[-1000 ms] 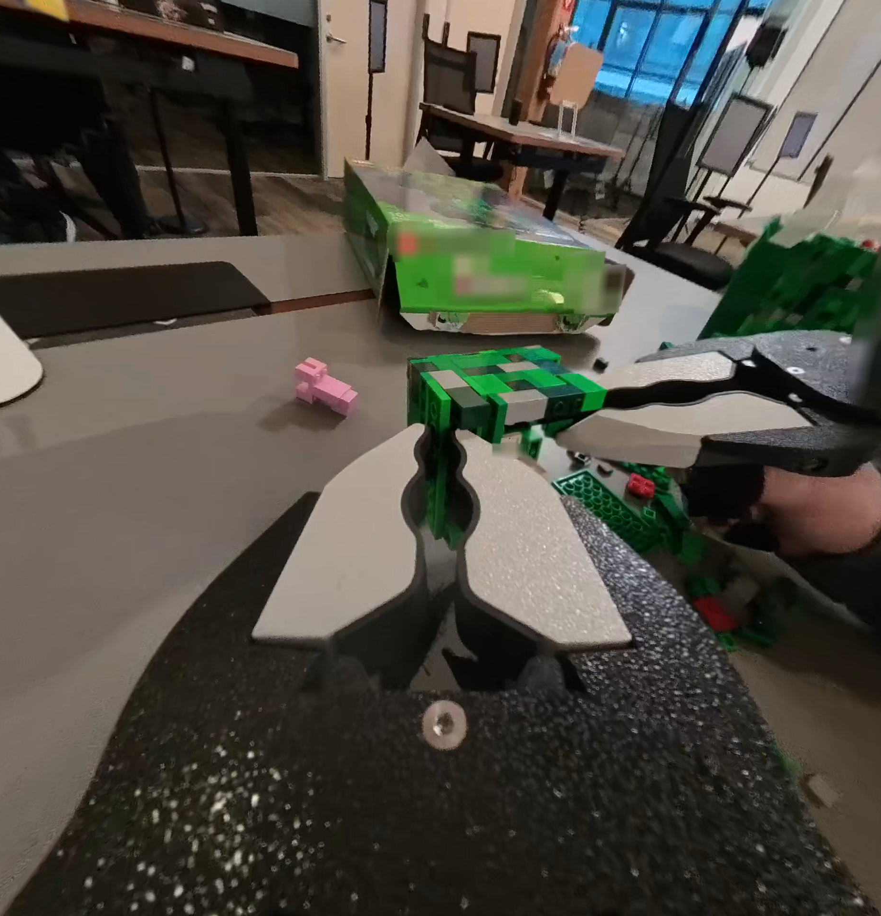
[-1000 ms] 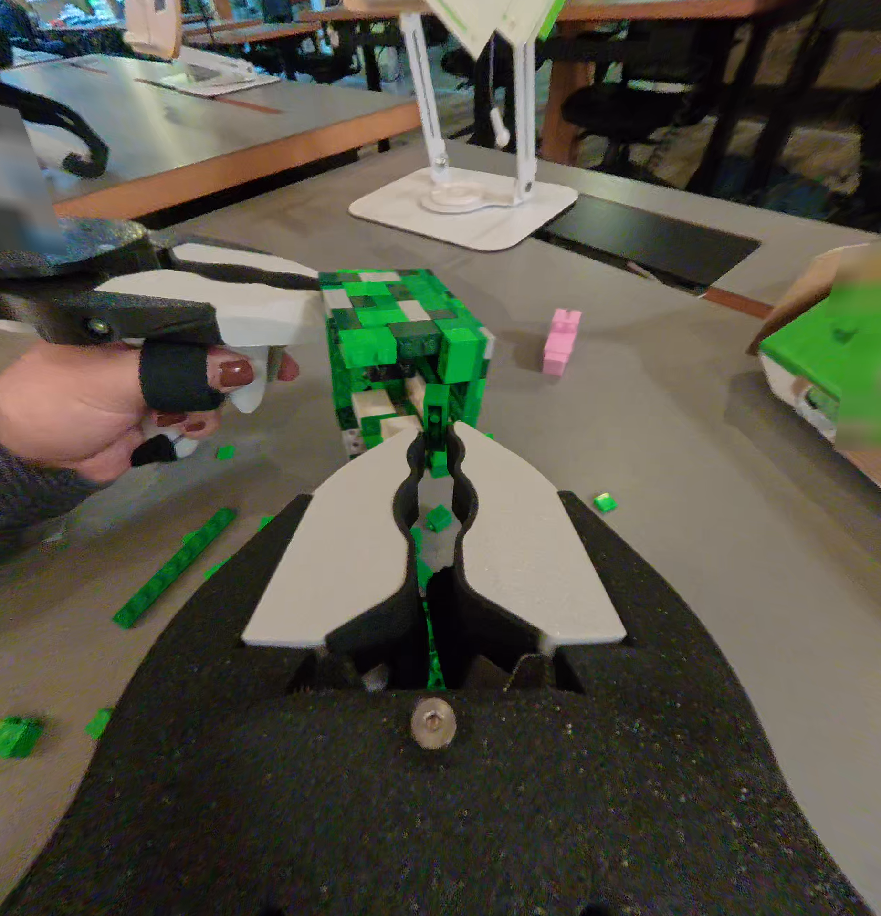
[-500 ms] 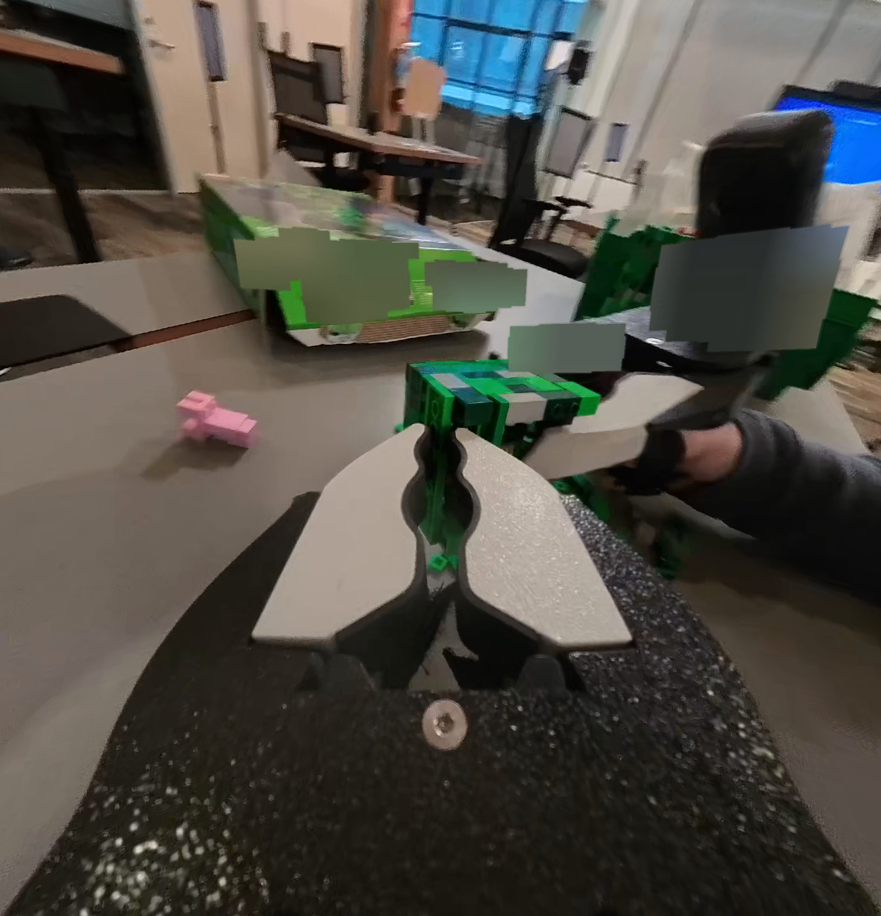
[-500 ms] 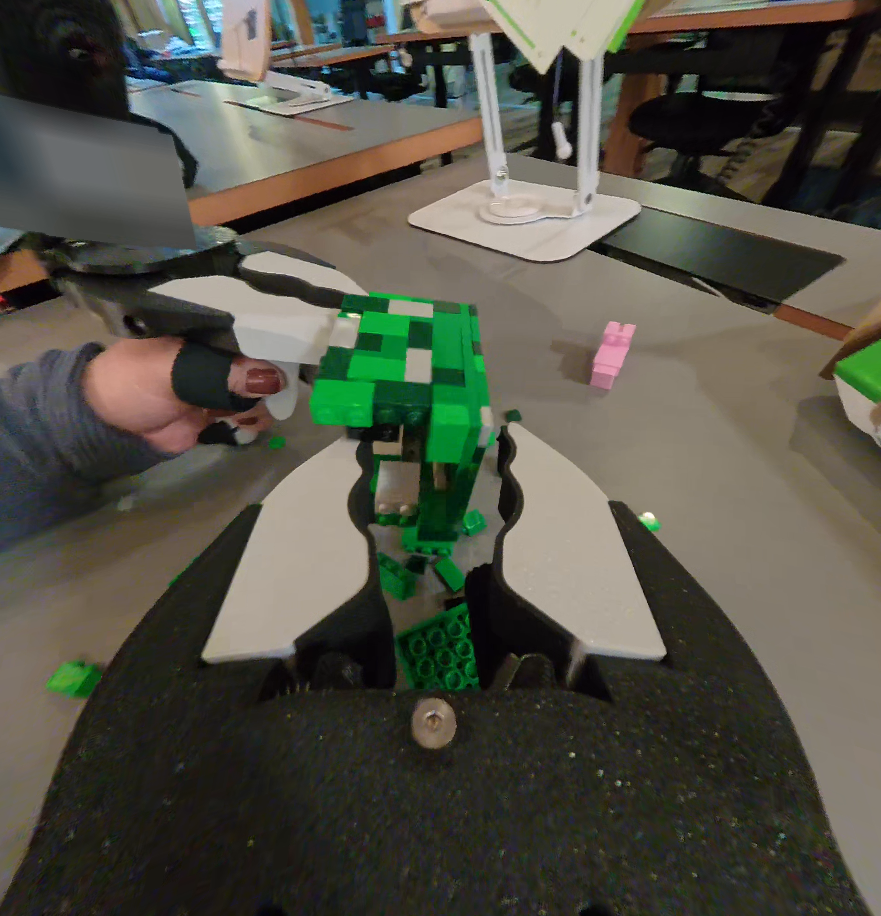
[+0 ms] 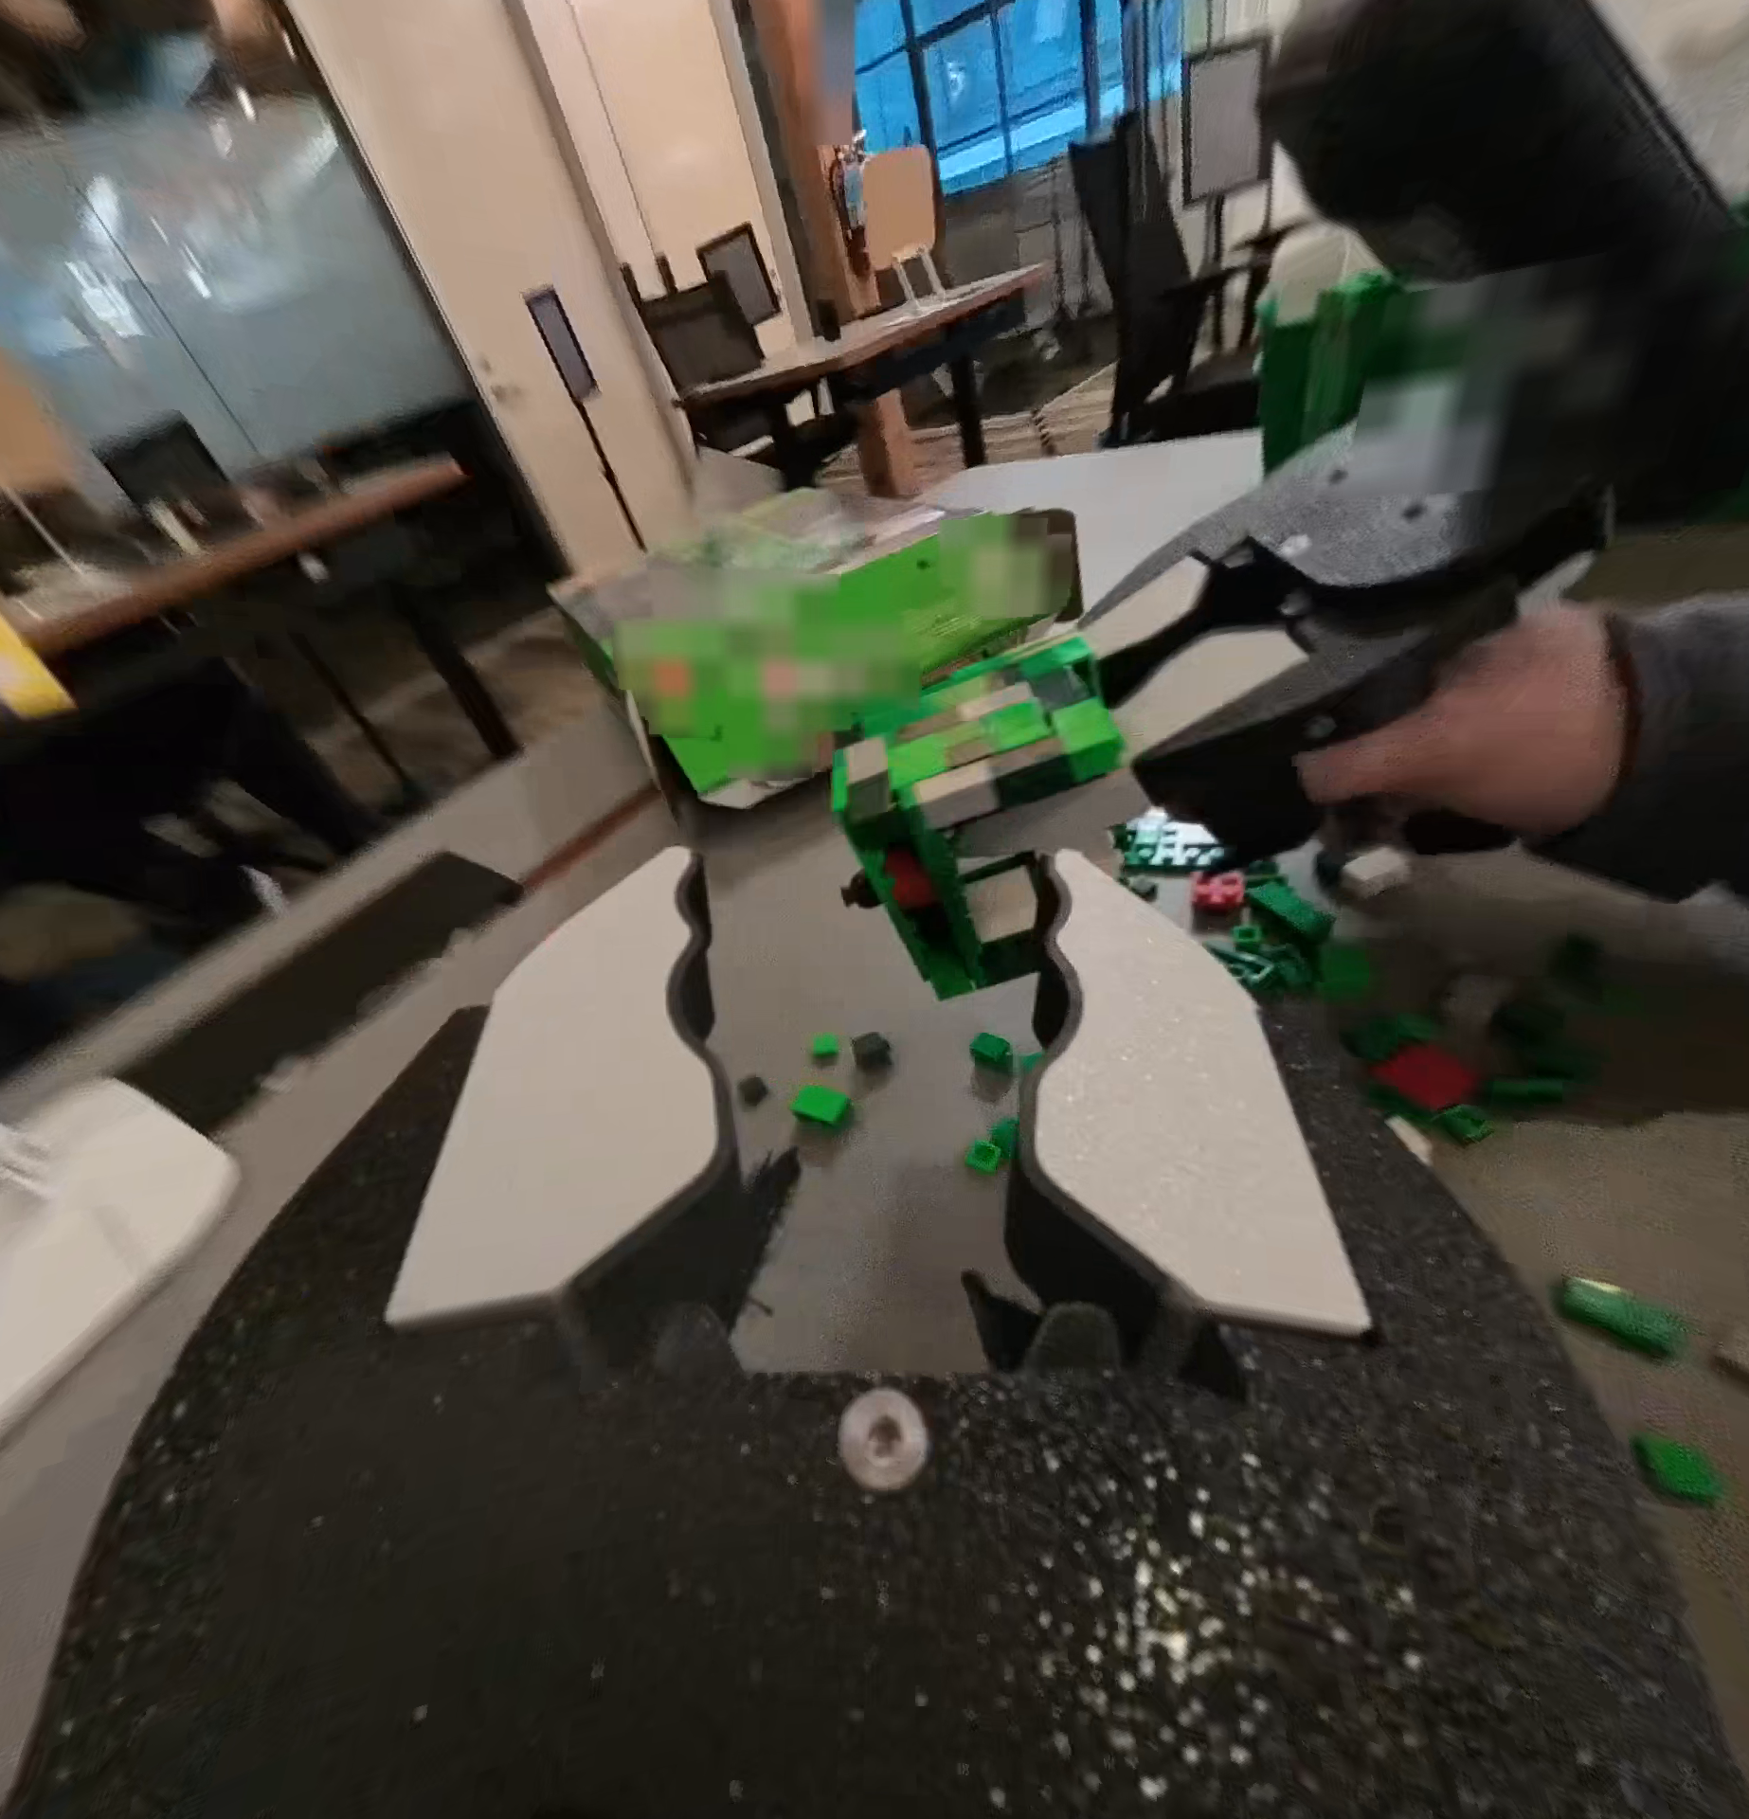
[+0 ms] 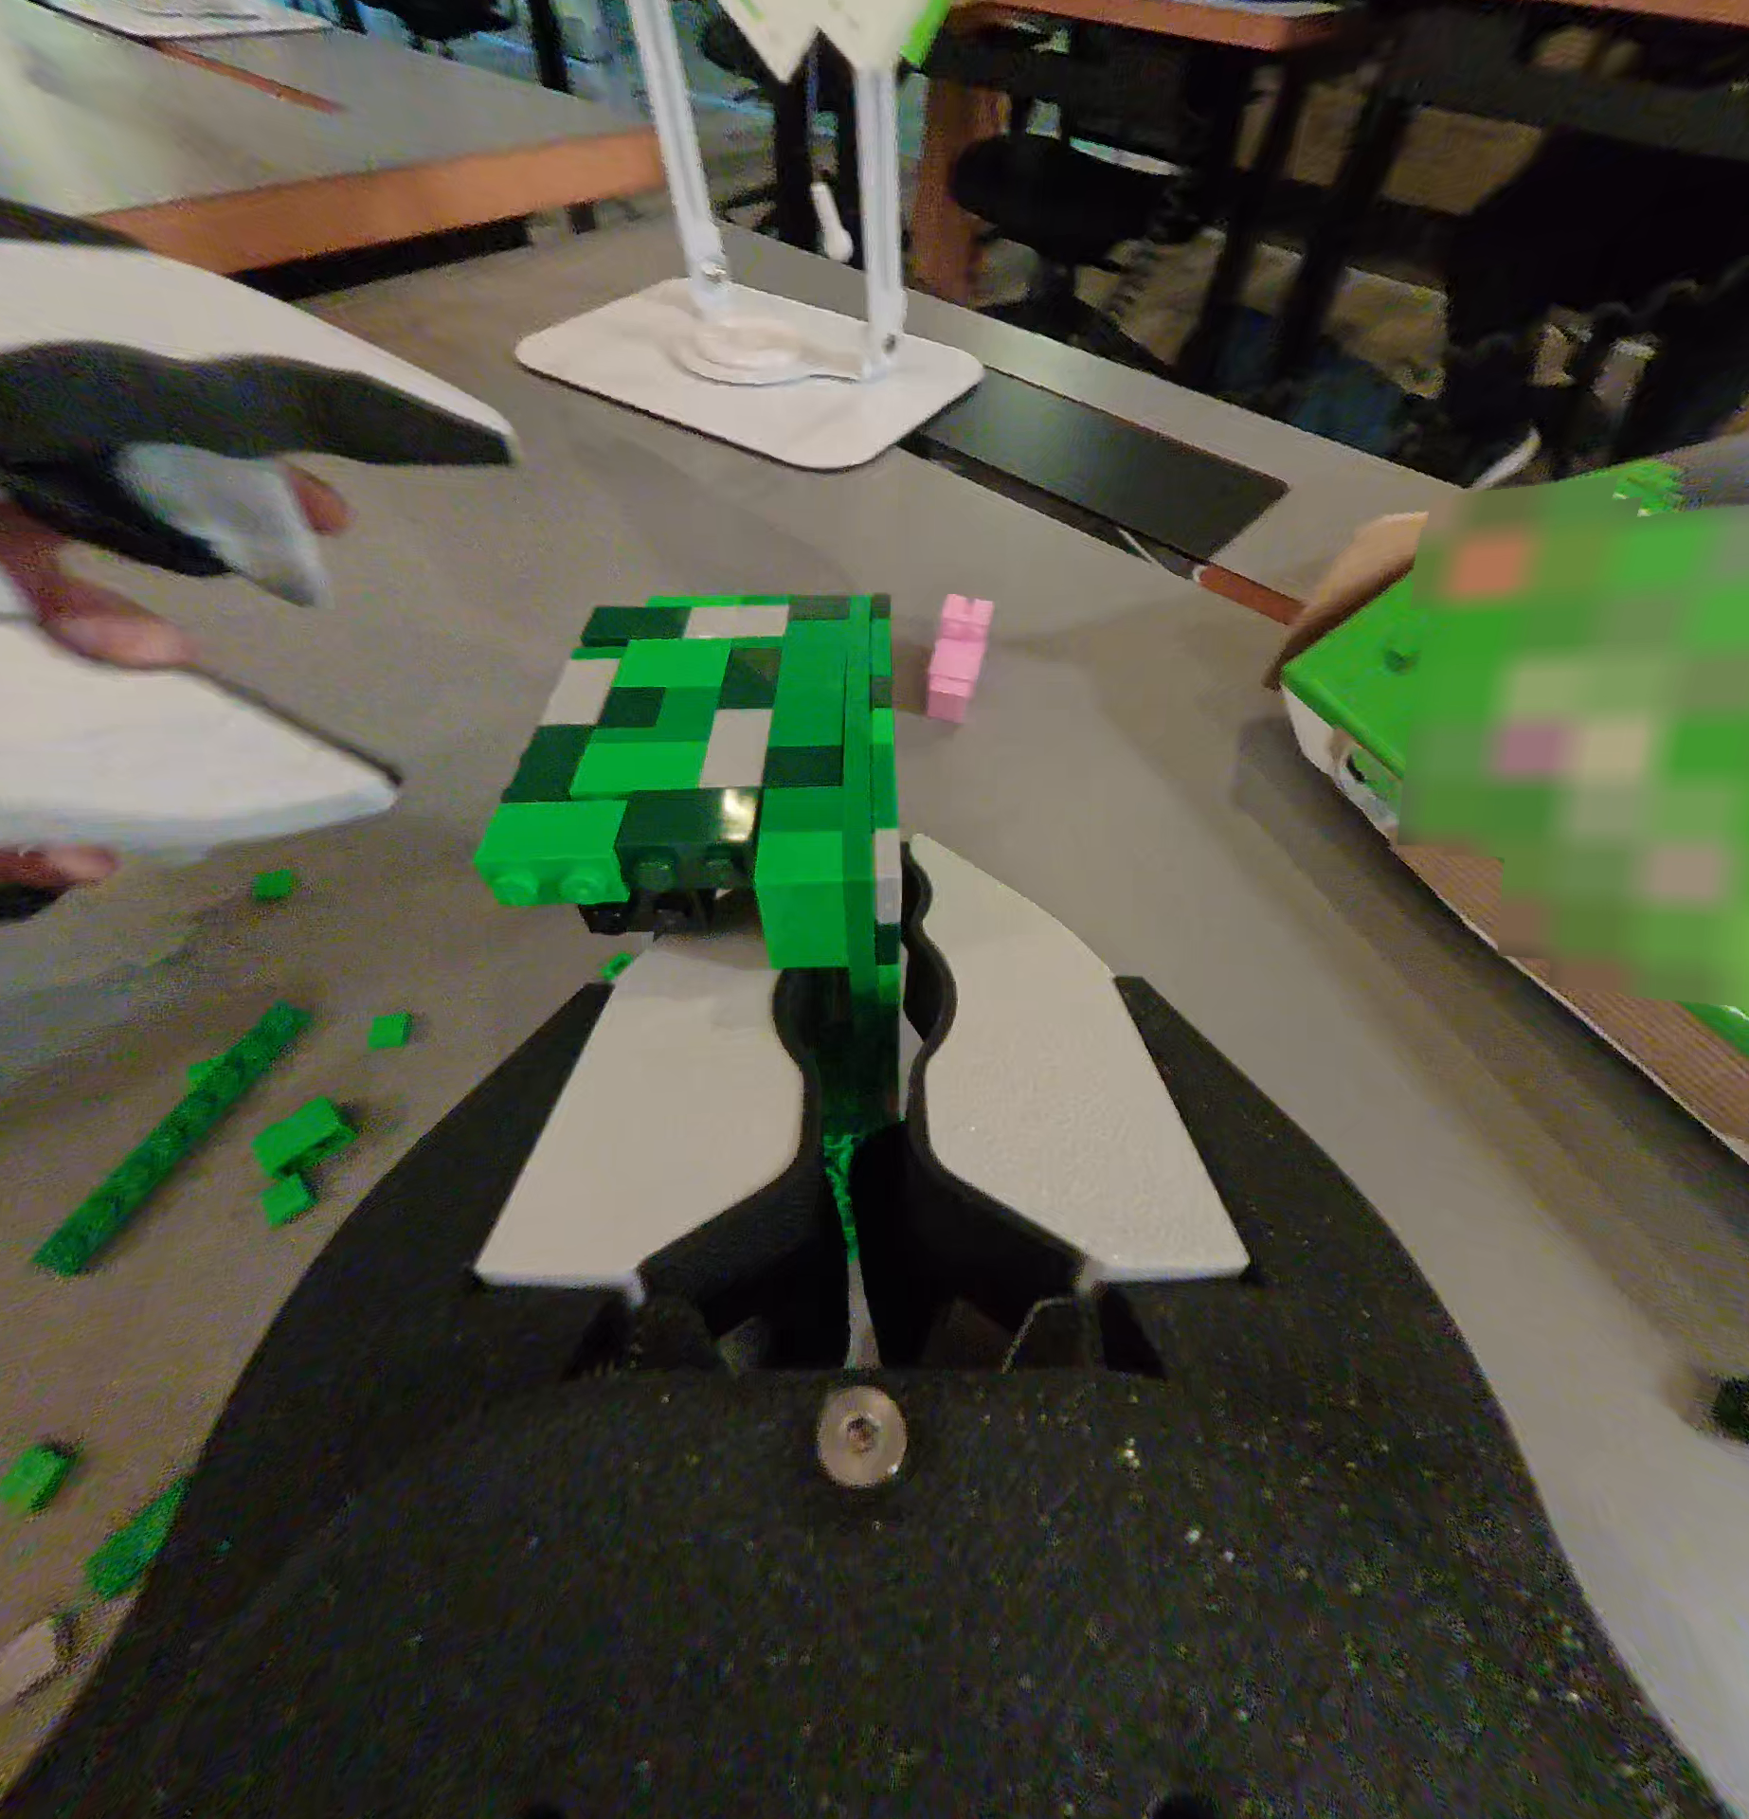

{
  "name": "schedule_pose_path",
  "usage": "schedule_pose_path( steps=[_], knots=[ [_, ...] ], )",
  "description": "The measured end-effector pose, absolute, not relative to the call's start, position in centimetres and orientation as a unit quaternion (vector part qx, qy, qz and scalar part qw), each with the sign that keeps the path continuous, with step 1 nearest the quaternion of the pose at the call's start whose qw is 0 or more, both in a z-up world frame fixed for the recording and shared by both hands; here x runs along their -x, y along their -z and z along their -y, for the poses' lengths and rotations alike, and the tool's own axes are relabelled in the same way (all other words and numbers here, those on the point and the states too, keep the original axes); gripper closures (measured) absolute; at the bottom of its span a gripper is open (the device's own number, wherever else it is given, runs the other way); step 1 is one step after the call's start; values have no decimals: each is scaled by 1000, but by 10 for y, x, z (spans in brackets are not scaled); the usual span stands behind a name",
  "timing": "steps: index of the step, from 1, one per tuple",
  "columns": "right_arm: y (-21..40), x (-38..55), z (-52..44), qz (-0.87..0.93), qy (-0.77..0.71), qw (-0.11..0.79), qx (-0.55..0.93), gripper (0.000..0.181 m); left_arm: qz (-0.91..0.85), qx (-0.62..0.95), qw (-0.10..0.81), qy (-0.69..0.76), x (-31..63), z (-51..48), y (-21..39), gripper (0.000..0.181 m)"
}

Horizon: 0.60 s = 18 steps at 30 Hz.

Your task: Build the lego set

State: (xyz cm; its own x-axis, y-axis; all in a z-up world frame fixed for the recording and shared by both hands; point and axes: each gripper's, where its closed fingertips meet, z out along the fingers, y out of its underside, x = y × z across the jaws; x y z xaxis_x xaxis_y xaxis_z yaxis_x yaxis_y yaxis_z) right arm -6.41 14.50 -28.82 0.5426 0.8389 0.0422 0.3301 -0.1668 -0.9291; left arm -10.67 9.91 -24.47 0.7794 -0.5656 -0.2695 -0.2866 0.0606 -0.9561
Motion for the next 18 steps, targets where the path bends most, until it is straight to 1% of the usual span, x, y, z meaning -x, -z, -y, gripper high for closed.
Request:
schedule_pose_path(
  steps=[2, 4, 7, 9, 10, 11, 12, 15, 18],
  knots=[
    [290, 64, -145, 400, -243, 495, 732, 171, -370, 658, 655, 12, 94, -97, 245, 119],
    [293, 67, -141, 413, -218, 491, 736, 171, -424, 641, 634, -92, 83, -98, 254, 122],
    [294, 75, -130, 440, -189, 489, 729, 171, -470, 601, 604, -229, 77, -102, 265, 132],
    [293, 75, -130, 461, -153, 501, 716, 171, -484, 573, 599, -281, 77, -101, 266, 134],
    [292, 75, -129, 470, -149, 505, 709, 171, -488, 575, 590, -288, 78, -102, 269, 144],
    [291, 75, -128, 474, -149, 505, 706, 171, -479, 577, 590, -298, 81, -104, 267, 146],
    [291, 76, -126, 481, -147, 503, 703, 171, -468, 576, 596, -308, 85, -105, 263, 157],
    [290, 78, -122, 499, -143, 502, 692, 171, -467, 585, 598, -286, 87, -103, 261, 160],
    [287, 80, -117, 522, -151, 508, 669, 169, -455, 612, 611, -213, 87, -100, 258, 159]
  ],
)
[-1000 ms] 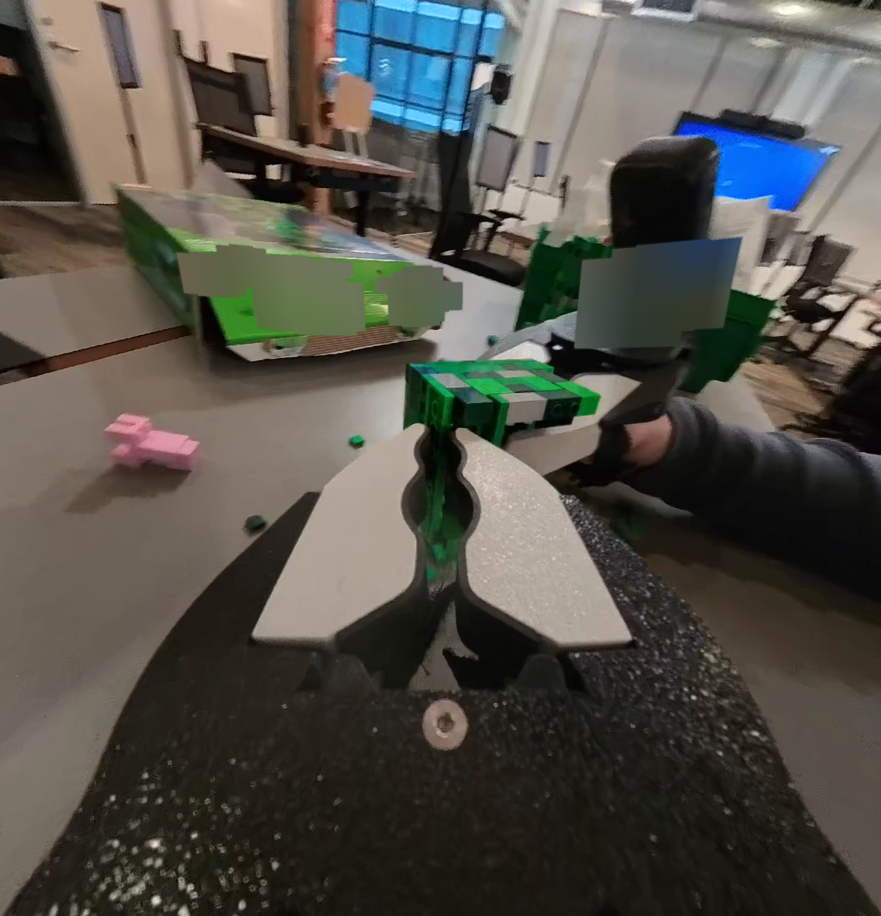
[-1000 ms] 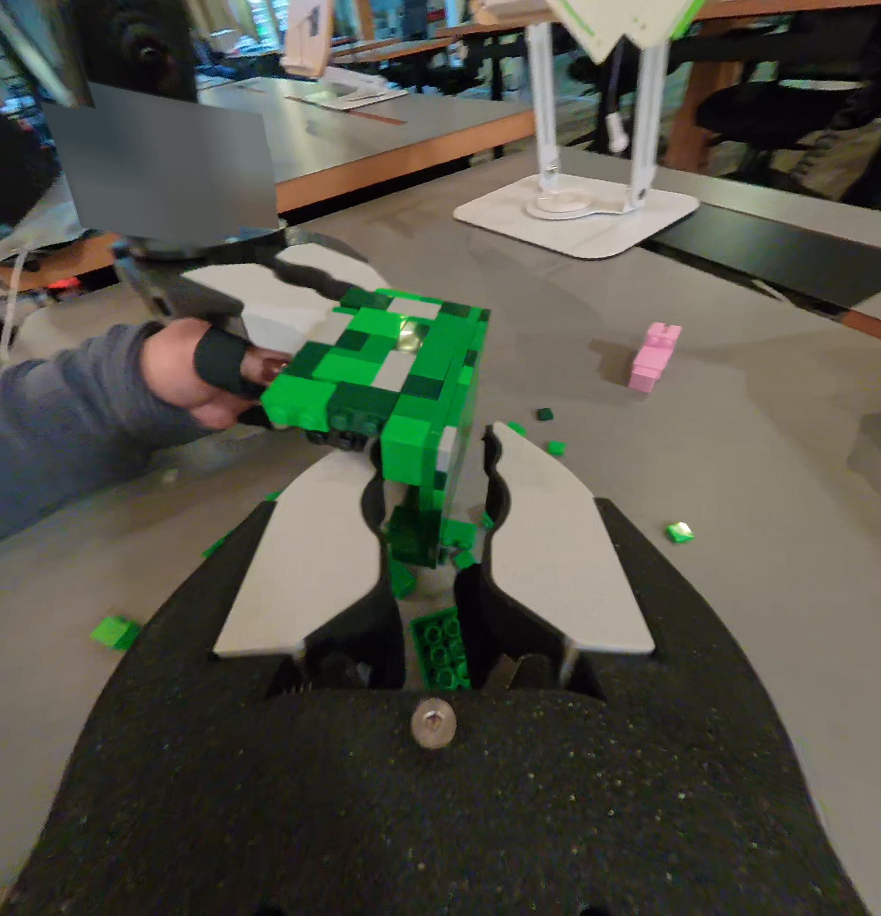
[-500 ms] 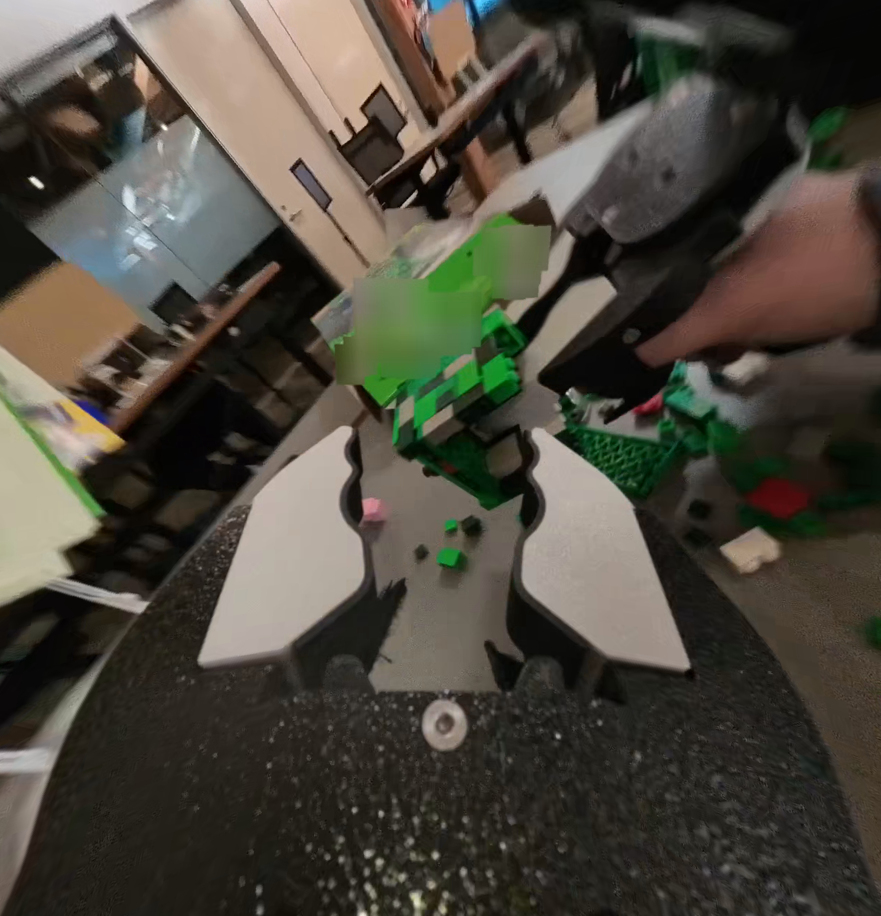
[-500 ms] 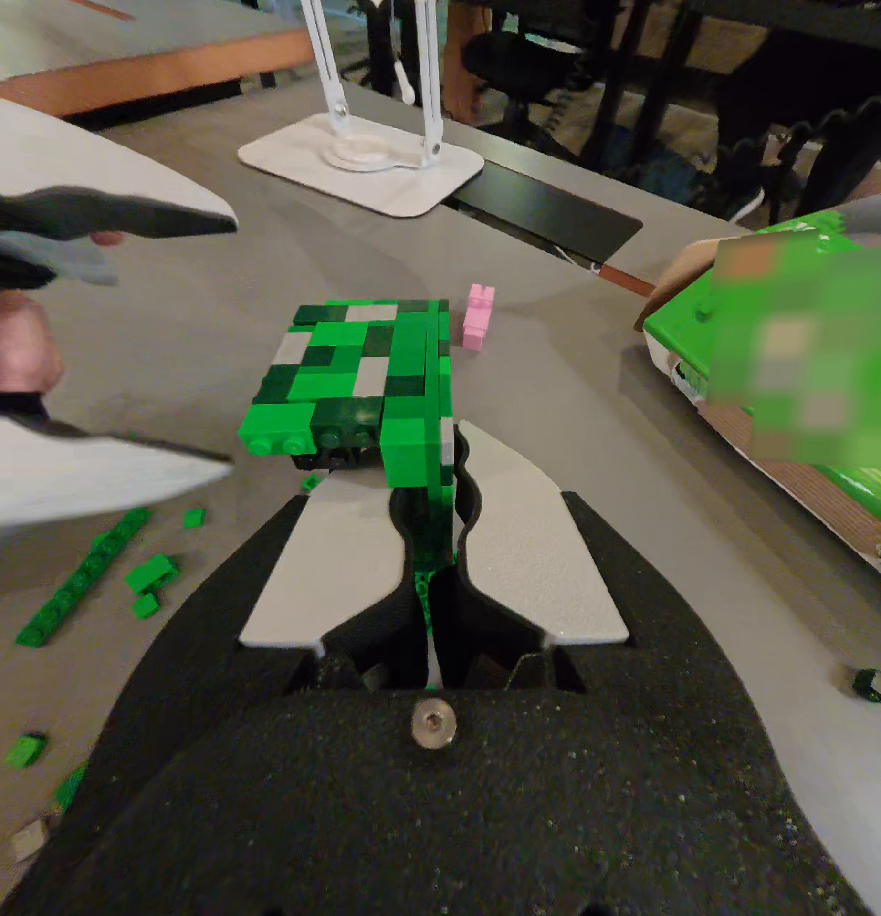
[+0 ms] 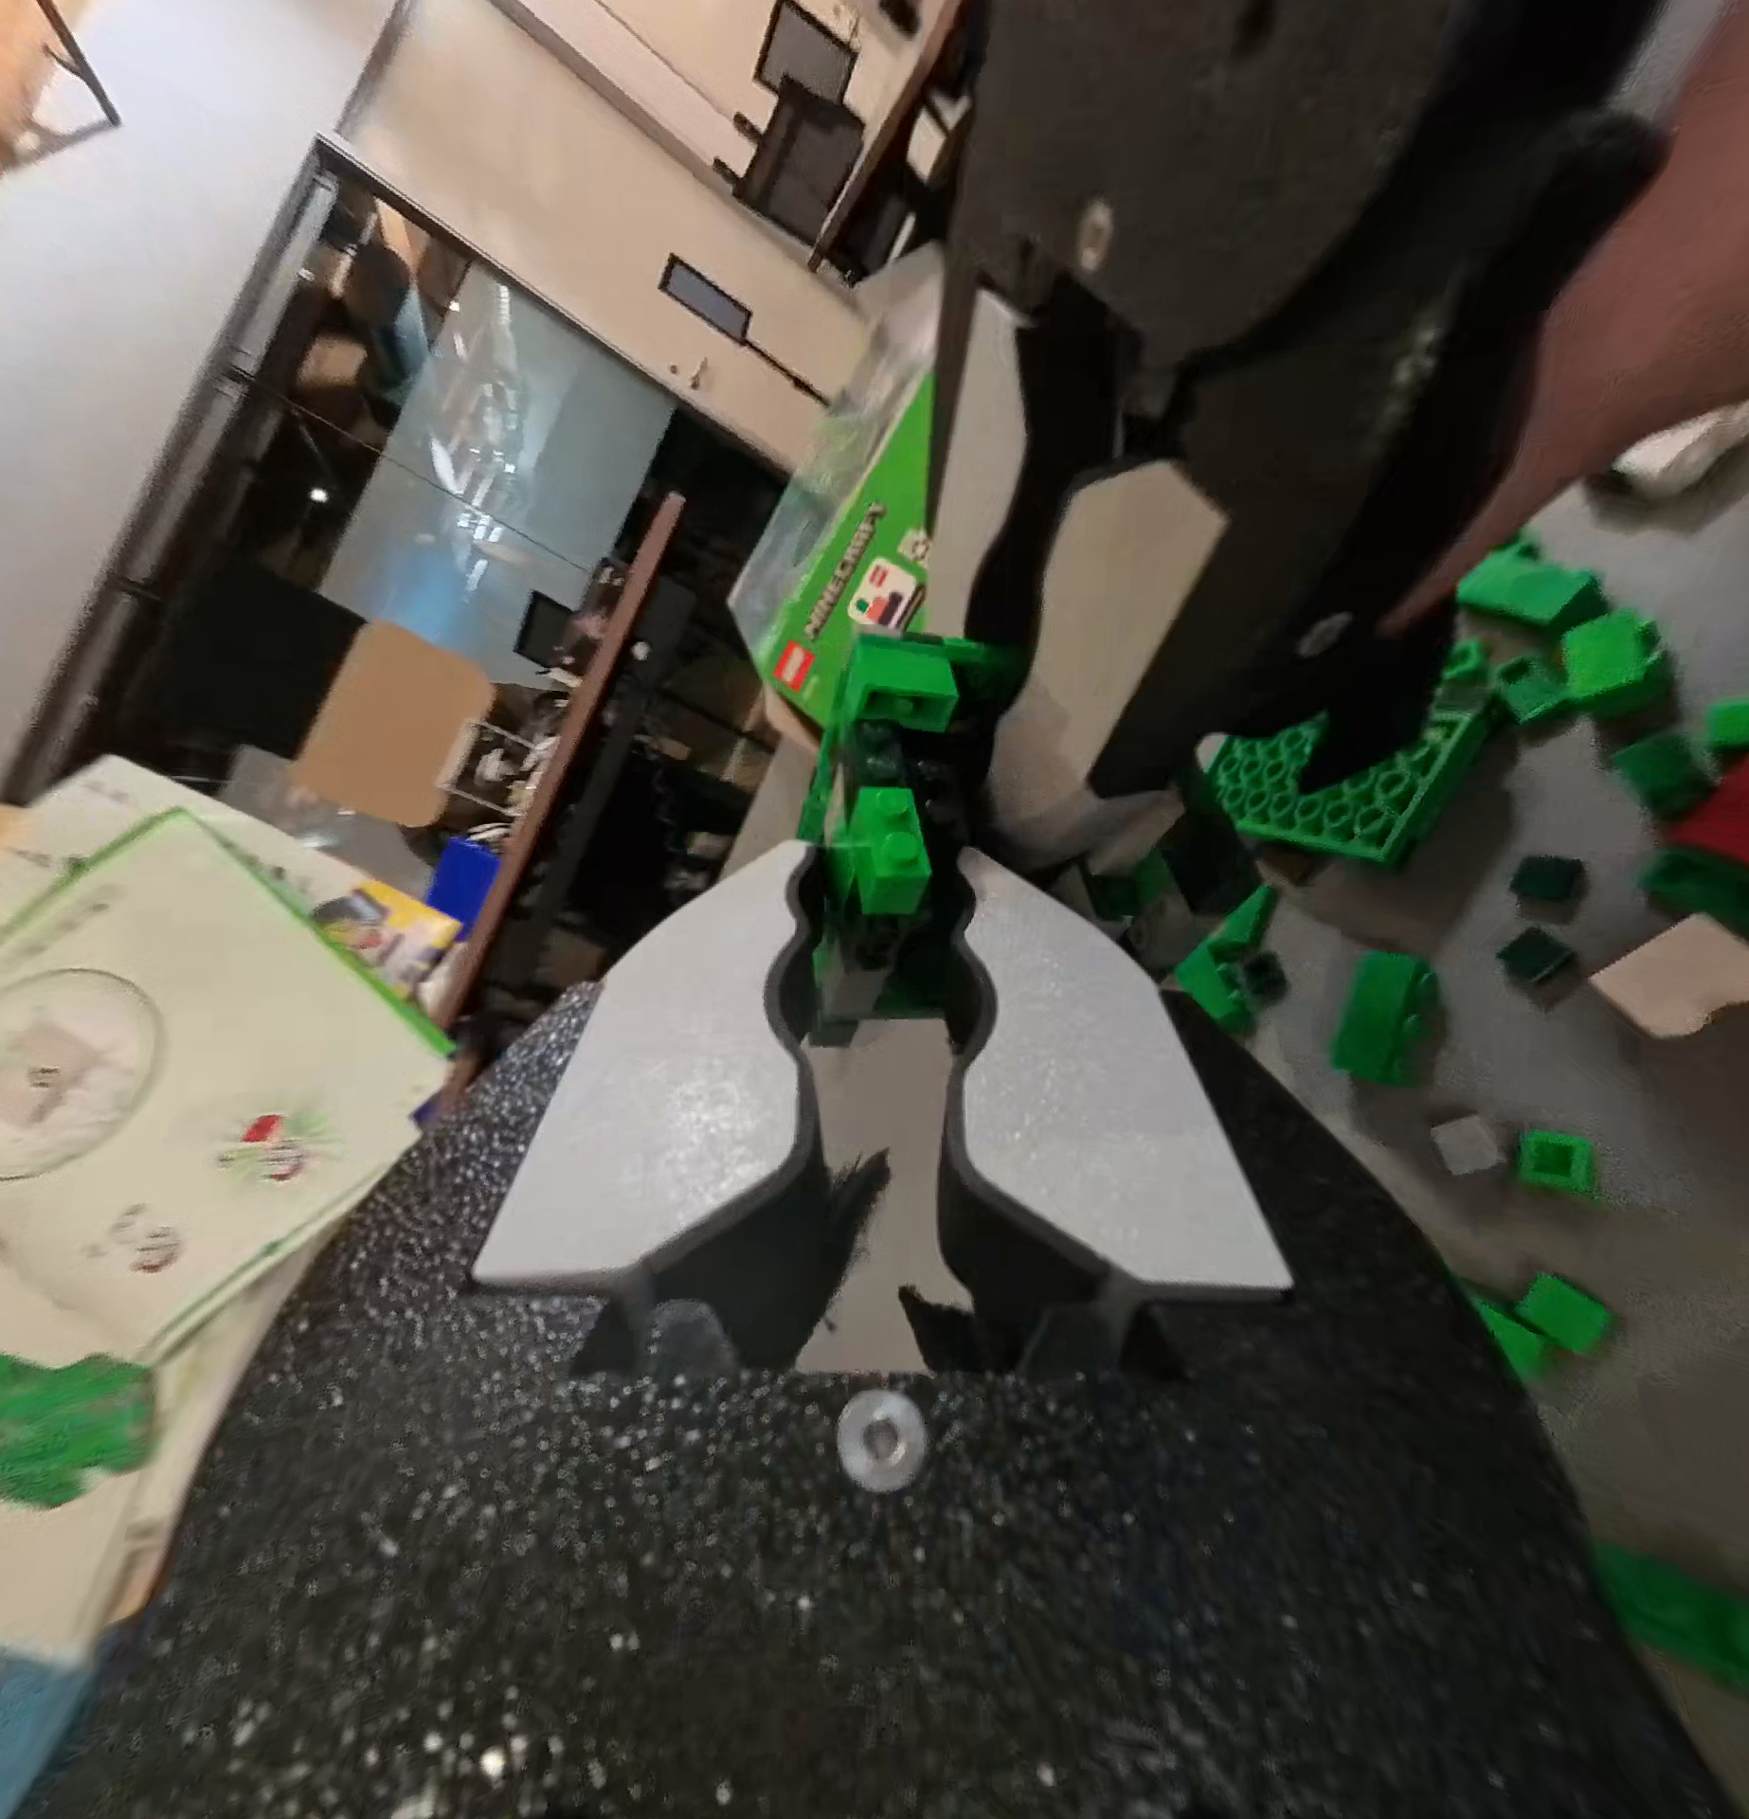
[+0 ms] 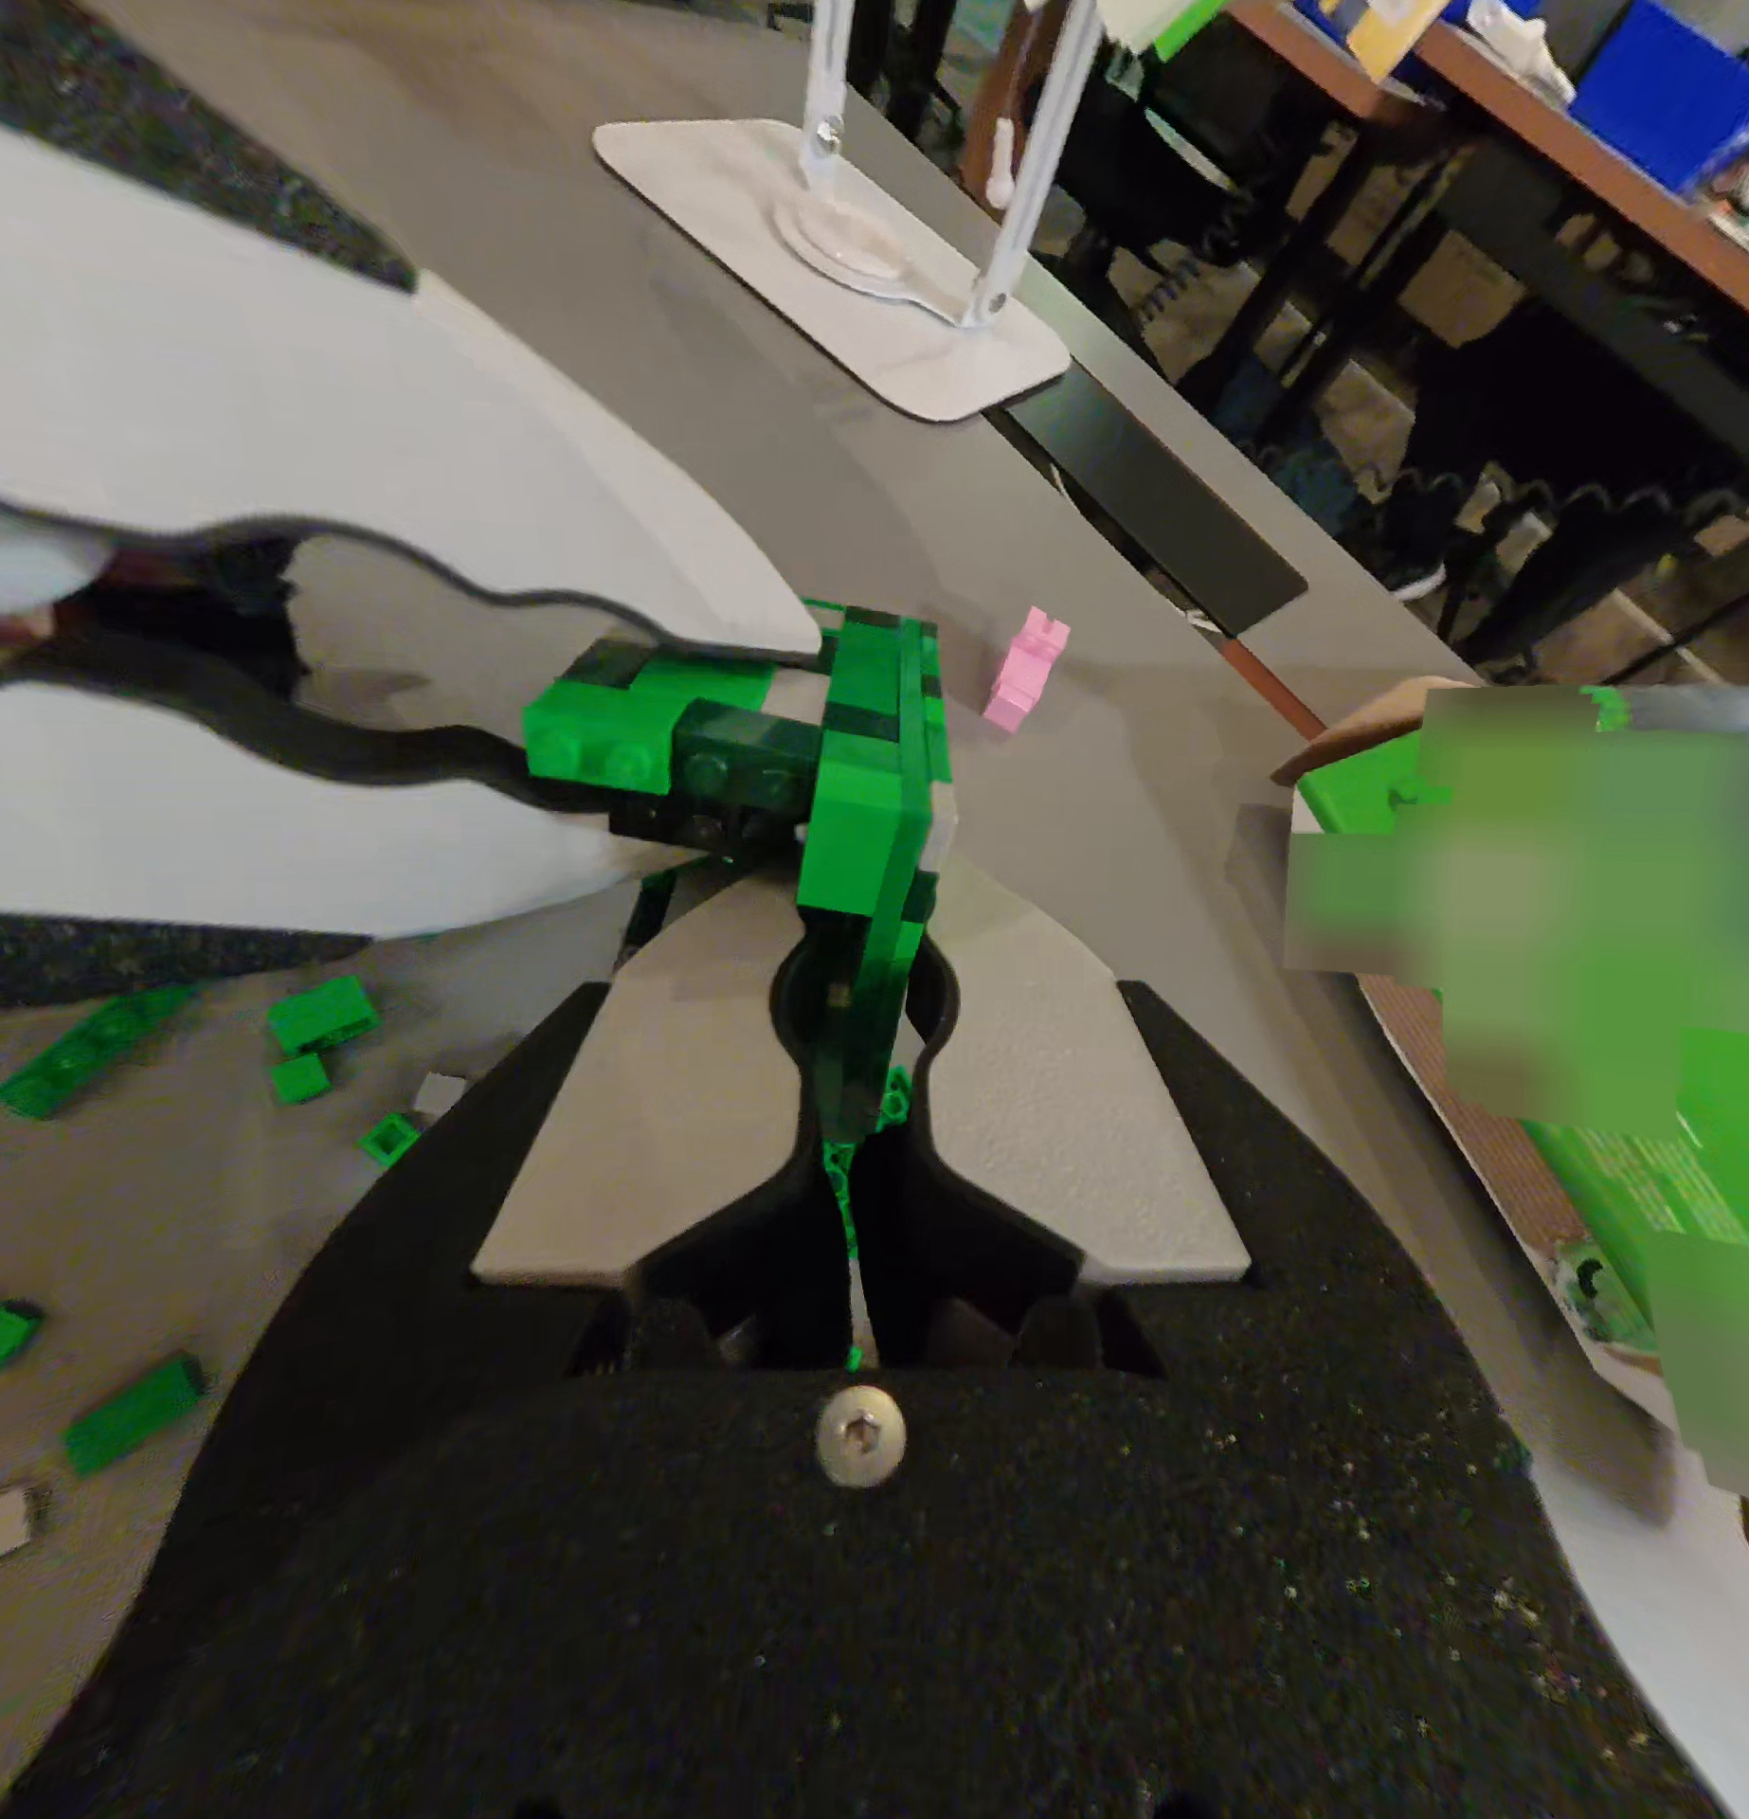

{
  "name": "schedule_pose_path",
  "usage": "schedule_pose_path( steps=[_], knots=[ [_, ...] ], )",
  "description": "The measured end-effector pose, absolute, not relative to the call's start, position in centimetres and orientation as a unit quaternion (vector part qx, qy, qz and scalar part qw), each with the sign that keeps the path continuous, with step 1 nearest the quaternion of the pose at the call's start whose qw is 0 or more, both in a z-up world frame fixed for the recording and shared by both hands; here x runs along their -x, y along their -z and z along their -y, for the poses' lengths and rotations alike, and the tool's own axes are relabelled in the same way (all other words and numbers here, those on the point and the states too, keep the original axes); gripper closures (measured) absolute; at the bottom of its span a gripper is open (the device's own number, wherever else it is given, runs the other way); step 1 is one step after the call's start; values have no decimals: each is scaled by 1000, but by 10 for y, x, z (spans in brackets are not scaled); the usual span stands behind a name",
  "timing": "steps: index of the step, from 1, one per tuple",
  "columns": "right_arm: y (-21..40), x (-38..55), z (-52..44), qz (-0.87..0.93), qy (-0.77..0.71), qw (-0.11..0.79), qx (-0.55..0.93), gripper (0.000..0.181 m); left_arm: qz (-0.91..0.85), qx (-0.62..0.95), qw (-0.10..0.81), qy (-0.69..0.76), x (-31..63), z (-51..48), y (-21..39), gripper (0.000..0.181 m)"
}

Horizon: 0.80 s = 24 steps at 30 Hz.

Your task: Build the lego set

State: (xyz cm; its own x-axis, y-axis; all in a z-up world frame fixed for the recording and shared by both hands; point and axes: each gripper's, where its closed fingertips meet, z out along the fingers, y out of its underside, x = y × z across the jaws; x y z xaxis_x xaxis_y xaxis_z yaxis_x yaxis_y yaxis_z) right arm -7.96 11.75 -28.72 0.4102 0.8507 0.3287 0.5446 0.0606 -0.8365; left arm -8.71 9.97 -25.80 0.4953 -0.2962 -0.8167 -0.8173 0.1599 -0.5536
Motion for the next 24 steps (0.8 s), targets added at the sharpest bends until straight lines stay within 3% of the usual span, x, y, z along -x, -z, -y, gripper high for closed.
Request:
schedule_pose_path(
  steps=[11, 14, 24],
  knots=[
    [304, 81, -113, 568, -175, 484, 642, 169, -473, 659, 572, -120, 86, -95, 274, 159],
    [298, 74, -119, 587, -135, 521, 605, 170, -454, 675, 582, 11, 77, -85, 271, 164],
    [319, 70, -129, 585, -100, 489, 640, 170, -372, 747, 550, -6, 109, -106, 291, 164]
  ],
)
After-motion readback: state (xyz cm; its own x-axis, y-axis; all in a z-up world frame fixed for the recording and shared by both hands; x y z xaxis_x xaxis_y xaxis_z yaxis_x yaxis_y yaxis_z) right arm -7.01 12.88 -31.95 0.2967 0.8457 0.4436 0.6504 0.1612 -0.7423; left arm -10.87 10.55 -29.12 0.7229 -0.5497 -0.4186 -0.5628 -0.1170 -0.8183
